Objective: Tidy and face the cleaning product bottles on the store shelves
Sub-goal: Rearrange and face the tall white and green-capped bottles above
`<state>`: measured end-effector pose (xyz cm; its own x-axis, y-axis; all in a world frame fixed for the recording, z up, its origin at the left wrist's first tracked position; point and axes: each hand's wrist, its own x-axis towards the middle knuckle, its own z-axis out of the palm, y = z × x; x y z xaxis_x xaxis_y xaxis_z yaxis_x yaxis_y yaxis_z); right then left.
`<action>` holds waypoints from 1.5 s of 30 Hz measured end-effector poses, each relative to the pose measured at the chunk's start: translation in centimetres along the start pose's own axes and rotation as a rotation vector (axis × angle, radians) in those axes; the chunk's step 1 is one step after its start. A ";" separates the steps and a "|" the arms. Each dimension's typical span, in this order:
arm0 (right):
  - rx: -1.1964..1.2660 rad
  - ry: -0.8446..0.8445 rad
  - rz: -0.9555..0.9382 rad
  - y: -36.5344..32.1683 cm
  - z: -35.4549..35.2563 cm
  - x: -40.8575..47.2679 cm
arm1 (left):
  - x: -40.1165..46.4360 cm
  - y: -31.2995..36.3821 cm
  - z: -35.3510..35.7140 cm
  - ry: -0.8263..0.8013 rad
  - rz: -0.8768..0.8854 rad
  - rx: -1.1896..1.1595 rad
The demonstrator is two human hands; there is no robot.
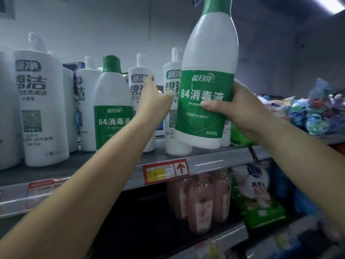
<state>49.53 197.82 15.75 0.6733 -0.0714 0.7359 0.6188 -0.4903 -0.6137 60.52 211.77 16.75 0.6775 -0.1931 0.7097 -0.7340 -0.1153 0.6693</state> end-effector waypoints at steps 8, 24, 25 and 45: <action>-0.084 0.146 0.068 2.0 -3.1 0.1 | 0.7 -2.4 4.2 -0.033 -0.119 0.109; -0.055 0.239 0.163 5.4 -0.7 3.8 | -1.5 -3.5 -0.5 0.215 -0.027 0.229; -0.016 0.237 0.187 5.8 -0.3 4.1 | -1.6 -3.6 -1.2 0.226 -0.027 0.240; 0.052 -0.106 0.366 8.7 5.0 5.4 | -3.5 -6.0 -13.8 0.373 -0.081 0.327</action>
<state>60.55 197.55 12.97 0.8900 -0.1419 0.4333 0.3474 -0.4043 -0.8461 63.19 226.60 13.24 0.6596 0.1838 0.7288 -0.6147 -0.4261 0.6638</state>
